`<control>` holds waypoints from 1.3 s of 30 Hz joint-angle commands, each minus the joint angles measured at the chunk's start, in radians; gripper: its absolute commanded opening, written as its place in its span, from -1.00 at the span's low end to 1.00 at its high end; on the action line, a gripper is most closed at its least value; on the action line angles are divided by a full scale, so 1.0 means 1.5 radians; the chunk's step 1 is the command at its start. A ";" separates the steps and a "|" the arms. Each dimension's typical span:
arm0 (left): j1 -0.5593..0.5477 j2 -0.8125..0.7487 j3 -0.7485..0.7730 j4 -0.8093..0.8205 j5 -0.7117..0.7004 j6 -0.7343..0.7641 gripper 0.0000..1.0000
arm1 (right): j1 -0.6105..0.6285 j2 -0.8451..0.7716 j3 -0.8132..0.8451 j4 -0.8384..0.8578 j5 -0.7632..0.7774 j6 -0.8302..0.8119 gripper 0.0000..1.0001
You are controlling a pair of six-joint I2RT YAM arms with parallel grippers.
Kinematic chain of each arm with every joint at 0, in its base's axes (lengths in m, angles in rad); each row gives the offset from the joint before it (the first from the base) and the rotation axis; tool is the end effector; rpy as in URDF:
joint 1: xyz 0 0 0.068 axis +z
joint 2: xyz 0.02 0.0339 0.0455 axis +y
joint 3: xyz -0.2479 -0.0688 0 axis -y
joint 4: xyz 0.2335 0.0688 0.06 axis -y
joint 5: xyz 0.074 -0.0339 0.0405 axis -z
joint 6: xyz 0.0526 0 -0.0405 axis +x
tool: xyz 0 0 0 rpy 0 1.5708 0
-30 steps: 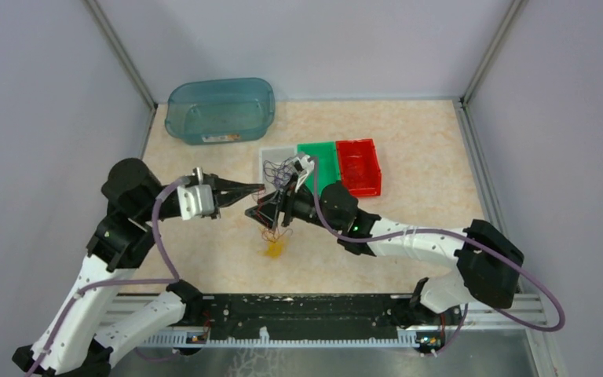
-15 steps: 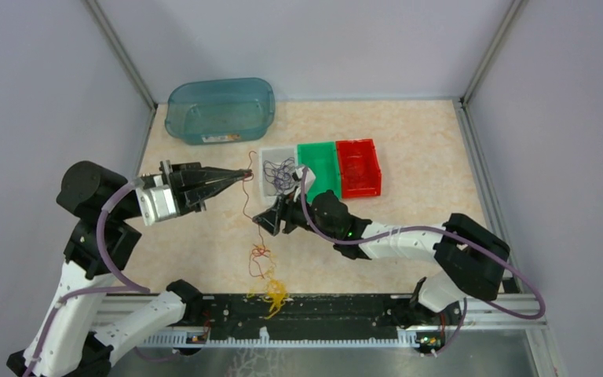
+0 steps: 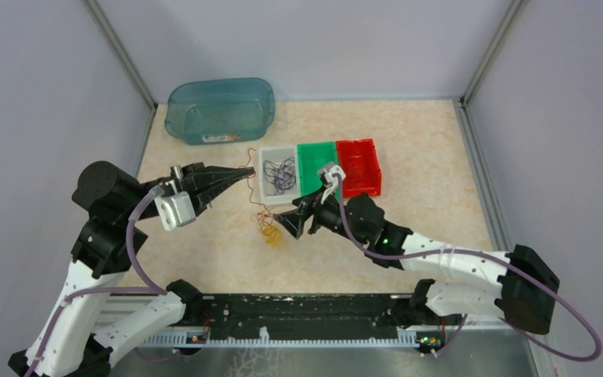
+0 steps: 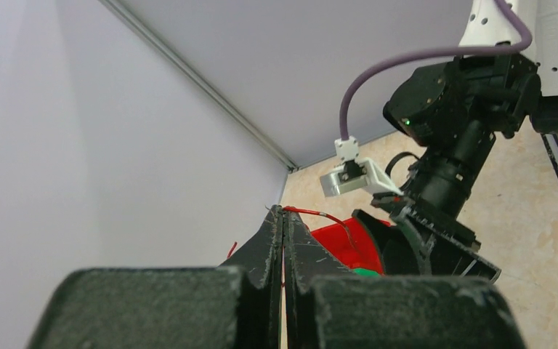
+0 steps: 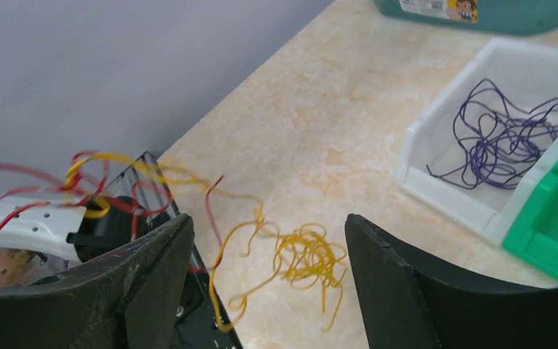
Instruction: Untangle the cables
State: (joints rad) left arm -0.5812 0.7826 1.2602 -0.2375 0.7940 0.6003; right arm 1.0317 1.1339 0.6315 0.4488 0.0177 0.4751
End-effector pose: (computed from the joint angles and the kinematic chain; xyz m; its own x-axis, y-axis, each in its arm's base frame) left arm 0.0895 -0.1037 0.4753 0.7085 0.0084 -0.7057 0.6830 0.2434 0.6886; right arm 0.1420 0.2356 0.2715 -0.4128 0.2008 -0.8884 -0.7424 0.4910 0.4559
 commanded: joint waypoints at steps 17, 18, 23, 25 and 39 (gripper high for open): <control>-0.002 0.005 0.005 0.000 -0.007 0.033 -1.00 | 0.060 0.079 -0.022 0.132 -0.140 -0.129 0.60; -0.002 0.005 0.006 -0.002 -0.008 0.033 -1.00 | 0.066 0.098 -0.020 0.153 -0.145 -0.120 0.58; -0.003 0.003 0.014 -0.006 -0.008 0.032 -0.99 | 0.076 0.162 -0.021 0.246 -0.158 -0.068 0.38; -0.002 0.003 0.018 -0.006 -0.007 0.032 -0.99 | 0.077 0.170 -0.024 0.275 -0.152 -0.053 0.19; -0.002 0.004 0.027 -0.006 -0.006 0.041 -0.99 | 0.078 0.134 -0.040 0.256 -0.128 -0.022 0.31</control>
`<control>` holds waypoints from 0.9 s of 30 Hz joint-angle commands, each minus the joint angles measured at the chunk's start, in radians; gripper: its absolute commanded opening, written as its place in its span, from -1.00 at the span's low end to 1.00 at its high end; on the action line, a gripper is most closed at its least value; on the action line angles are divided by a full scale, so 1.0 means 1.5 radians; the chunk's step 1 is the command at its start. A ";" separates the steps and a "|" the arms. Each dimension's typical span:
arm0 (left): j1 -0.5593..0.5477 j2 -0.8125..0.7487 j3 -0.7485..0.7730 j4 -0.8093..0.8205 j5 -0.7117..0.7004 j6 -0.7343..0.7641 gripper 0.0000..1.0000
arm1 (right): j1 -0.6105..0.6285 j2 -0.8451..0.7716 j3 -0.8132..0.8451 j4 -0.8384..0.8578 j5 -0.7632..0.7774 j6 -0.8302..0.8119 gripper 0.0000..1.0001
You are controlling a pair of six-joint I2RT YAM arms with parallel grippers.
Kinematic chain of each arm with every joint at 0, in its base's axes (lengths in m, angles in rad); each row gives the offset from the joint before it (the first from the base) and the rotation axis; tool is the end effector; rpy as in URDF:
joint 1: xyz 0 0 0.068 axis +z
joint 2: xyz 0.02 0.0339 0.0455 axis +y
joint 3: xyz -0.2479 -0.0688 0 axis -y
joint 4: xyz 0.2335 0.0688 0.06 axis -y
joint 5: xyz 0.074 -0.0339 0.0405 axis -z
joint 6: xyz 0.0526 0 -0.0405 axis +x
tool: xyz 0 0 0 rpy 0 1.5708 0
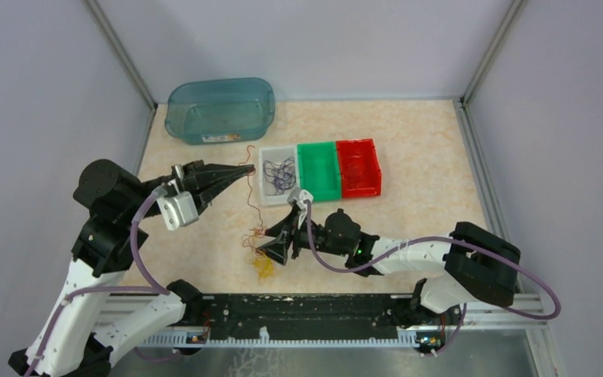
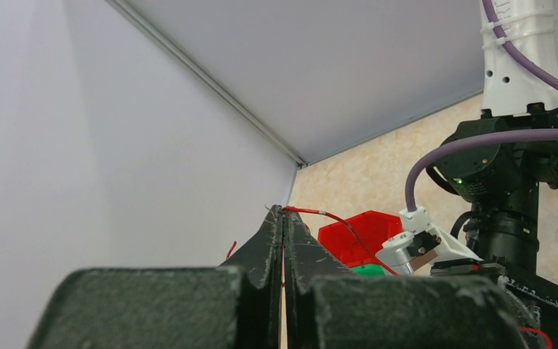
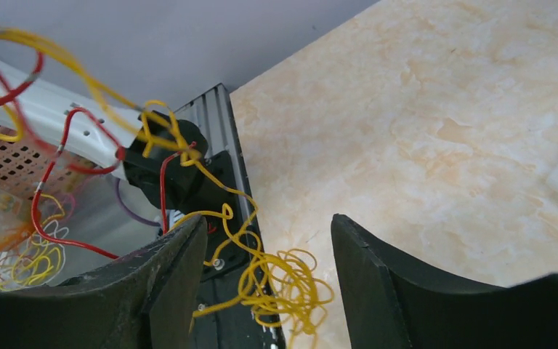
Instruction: Untangle the cables
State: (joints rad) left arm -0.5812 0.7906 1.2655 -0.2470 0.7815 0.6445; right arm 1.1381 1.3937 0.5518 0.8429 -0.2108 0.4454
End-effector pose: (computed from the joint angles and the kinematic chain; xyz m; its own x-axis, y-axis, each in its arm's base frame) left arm 0.0919 -0.1047 0.4750 0.7296 0.0310 -0.6831 0.6565 0.2477 0.7125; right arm 0.1167 0.2788 0.2234 -0.4199 0.0956 -0.9025 -0.8805 0.1982 0.4306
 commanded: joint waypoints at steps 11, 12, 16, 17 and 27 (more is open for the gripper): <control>-0.002 0.000 0.031 0.009 0.010 0.000 -1.00 | 0.004 -0.207 -0.064 -0.060 0.121 -0.022 0.53; -0.002 0.000 0.032 0.010 0.011 -0.001 -1.00 | 0.004 -0.216 -0.060 -0.061 0.117 -0.024 0.53; -0.002 0.003 0.033 0.010 0.015 -0.007 -1.00 | 0.002 -0.229 -0.035 -0.067 0.116 -0.034 0.52; -0.002 0.003 0.033 0.010 0.016 -0.009 -1.00 | 0.002 -0.225 -0.026 -0.067 0.115 -0.037 0.50; -0.002 0.001 0.031 0.013 0.018 -0.012 -0.99 | 0.002 -0.119 0.033 0.032 0.122 -0.012 0.21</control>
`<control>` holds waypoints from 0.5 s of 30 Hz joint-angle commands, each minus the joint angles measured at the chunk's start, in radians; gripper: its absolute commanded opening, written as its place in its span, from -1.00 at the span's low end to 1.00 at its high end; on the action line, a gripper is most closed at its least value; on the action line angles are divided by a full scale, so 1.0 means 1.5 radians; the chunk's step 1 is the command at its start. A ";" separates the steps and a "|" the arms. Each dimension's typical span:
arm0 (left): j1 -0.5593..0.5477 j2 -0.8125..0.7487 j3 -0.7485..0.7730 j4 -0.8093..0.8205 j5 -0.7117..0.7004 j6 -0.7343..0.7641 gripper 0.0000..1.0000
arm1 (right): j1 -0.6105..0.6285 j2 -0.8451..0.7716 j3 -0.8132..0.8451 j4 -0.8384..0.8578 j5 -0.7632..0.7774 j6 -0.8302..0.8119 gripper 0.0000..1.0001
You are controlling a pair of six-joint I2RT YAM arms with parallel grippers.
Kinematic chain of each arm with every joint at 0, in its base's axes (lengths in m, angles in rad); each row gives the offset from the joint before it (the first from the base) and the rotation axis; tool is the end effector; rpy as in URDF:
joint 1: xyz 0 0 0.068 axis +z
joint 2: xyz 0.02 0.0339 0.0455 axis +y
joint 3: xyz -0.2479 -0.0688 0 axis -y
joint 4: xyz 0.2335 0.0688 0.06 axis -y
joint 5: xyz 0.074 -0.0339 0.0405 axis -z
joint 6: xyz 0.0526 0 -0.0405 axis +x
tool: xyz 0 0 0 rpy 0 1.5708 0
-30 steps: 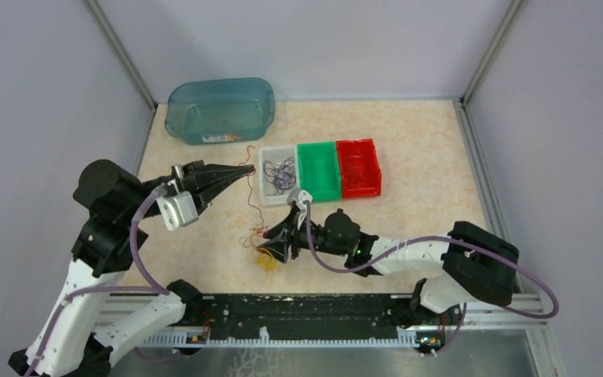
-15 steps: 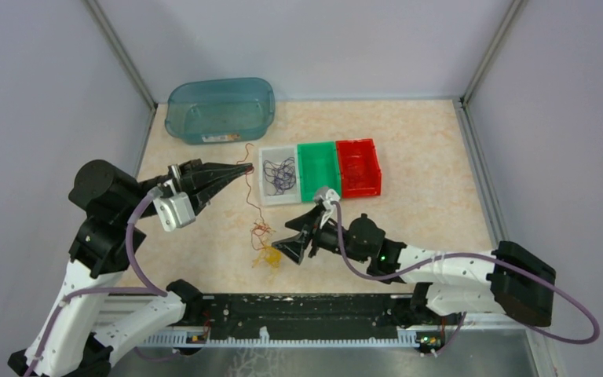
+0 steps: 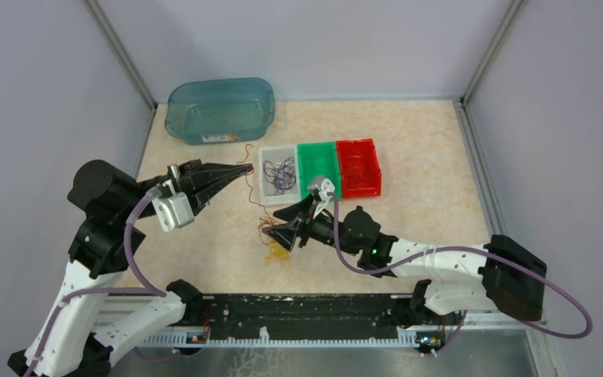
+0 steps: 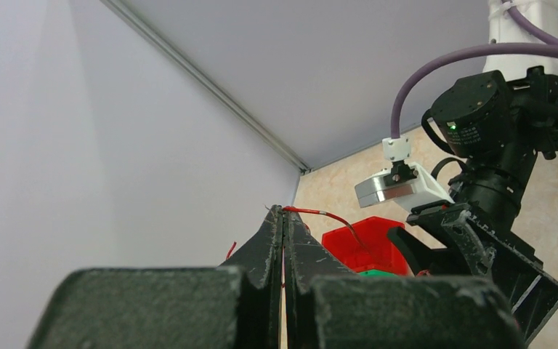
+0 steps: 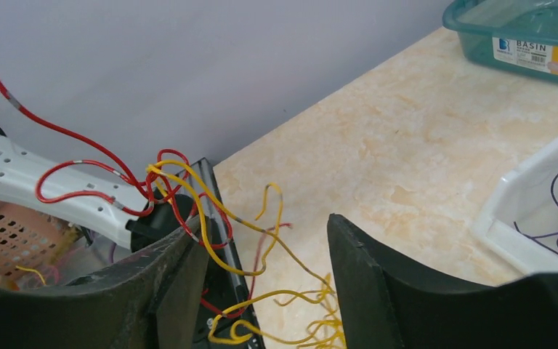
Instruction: Untangle the cables
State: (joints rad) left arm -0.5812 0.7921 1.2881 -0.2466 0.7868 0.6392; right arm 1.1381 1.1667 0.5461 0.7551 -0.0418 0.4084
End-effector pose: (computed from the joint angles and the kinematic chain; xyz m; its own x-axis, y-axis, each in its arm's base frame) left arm 0.0885 -0.1027 0.4813 0.7390 0.0186 -0.6735 0.6484 0.2521 0.7184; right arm 0.1124 0.2486 0.2714 -0.3155 0.2632 -0.9117 -0.8707 0.3016 0.3884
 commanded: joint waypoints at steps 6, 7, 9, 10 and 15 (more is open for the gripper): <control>-0.002 -0.006 0.020 0.013 0.014 -0.010 -0.99 | 0.002 0.063 0.040 0.117 0.008 0.021 -0.08; -0.002 -0.006 0.020 0.013 0.014 -0.011 -0.99 | 0.002 0.064 0.037 0.118 0.009 0.022 -0.13; -0.002 -0.006 0.021 0.013 0.014 -0.010 -0.99 | 0.002 0.065 0.033 0.123 0.010 0.027 -0.22; -0.002 -0.006 0.021 0.014 0.015 -0.010 -0.99 | 0.001 0.067 0.030 0.127 0.010 0.032 -0.22; -0.002 -0.004 0.022 0.017 0.015 -0.013 -0.99 | 0.004 0.083 0.030 0.168 -0.020 0.057 0.04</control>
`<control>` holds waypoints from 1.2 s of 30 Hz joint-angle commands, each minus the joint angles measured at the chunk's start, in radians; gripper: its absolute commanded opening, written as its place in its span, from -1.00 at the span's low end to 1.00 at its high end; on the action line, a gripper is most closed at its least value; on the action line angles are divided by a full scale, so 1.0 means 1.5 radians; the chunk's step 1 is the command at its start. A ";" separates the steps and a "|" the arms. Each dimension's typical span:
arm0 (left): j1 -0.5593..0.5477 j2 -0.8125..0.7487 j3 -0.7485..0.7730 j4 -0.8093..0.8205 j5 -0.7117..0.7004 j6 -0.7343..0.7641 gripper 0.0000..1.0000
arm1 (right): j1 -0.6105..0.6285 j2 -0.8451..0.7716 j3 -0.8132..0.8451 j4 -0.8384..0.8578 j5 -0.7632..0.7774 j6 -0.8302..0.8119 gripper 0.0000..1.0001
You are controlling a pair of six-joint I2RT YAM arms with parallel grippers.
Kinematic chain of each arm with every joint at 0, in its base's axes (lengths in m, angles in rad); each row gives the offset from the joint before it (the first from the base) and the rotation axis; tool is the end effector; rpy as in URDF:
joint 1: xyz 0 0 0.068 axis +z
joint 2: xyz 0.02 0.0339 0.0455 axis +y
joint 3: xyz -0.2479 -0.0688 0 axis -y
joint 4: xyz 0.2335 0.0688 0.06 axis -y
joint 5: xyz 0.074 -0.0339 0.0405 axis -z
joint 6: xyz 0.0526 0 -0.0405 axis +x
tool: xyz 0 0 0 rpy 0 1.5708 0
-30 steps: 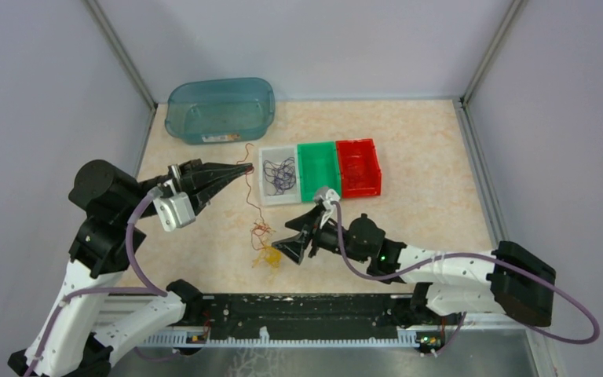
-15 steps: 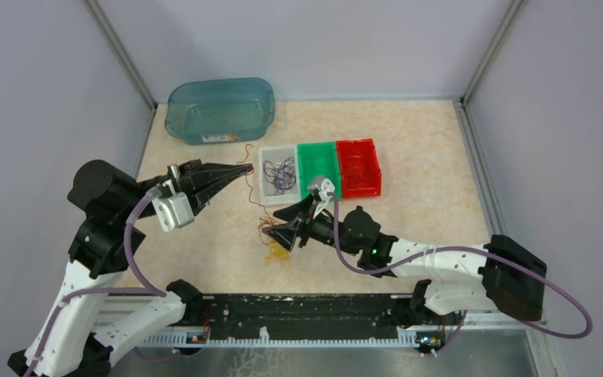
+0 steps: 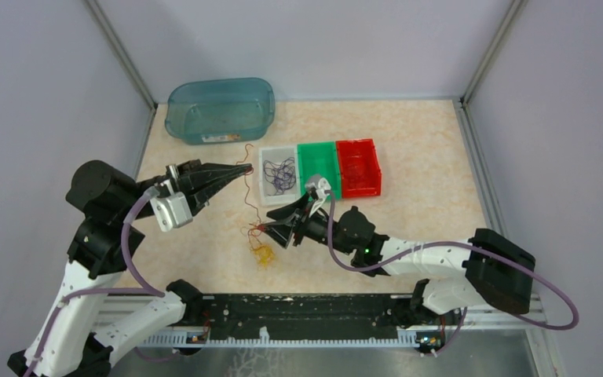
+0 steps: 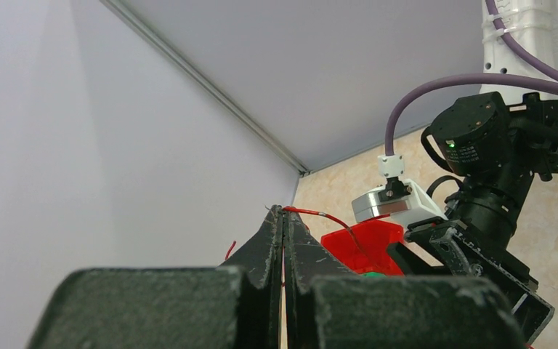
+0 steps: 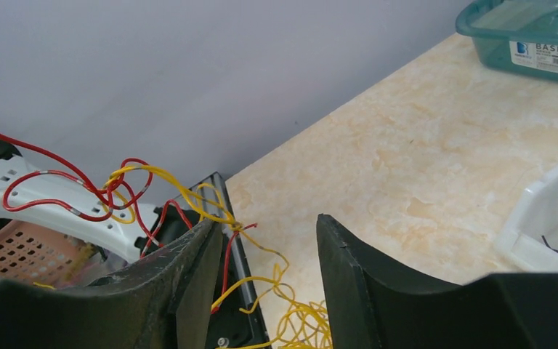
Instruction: Untangle the cables
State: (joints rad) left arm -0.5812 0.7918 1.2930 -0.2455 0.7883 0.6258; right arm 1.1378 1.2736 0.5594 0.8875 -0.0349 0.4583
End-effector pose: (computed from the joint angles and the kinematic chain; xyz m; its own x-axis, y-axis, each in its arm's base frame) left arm 0.0876 -0.1021 0.4828 0.7340 0.0120 -0.6791 0.6547 0.2536 0.7121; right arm 0.1191 0.2620 0.2647 -0.3428 0.3121 -0.8860 -0.8585 0.2788 0.4304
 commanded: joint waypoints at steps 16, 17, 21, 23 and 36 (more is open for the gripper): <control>-0.002 0.001 0.036 0.020 0.012 -0.017 -0.98 | 0.007 0.071 0.021 0.162 -0.023 0.063 -0.64; -0.002 0.002 0.038 0.020 0.012 -0.017 -0.98 | 0.007 0.070 0.016 0.164 -0.019 0.063 -0.75; -0.002 0.003 0.048 0.025 0.009 -0.016 -0.98 | 0.007 0.064 -0.012 0.172 0.011 0.063 -1.00; -0.002 0.005 0.058 0.030 0.006 -0.013 -0.98 | 0.006 0.060 -0.028 0.164 0.039 0.065 -1.00; -0.002 0.033 0.130 0.156 -0.119 0.044 -1.00 | 0.001 0.082 -0.107 0.066 0.164 0.072 -1.00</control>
State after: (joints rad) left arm -0.5812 0.8288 1.4441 -0.1368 0.7021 0.6445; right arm 1.1378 1.3857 0.4248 0.9722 0.1539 0.5549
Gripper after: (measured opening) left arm 0.005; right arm 0.014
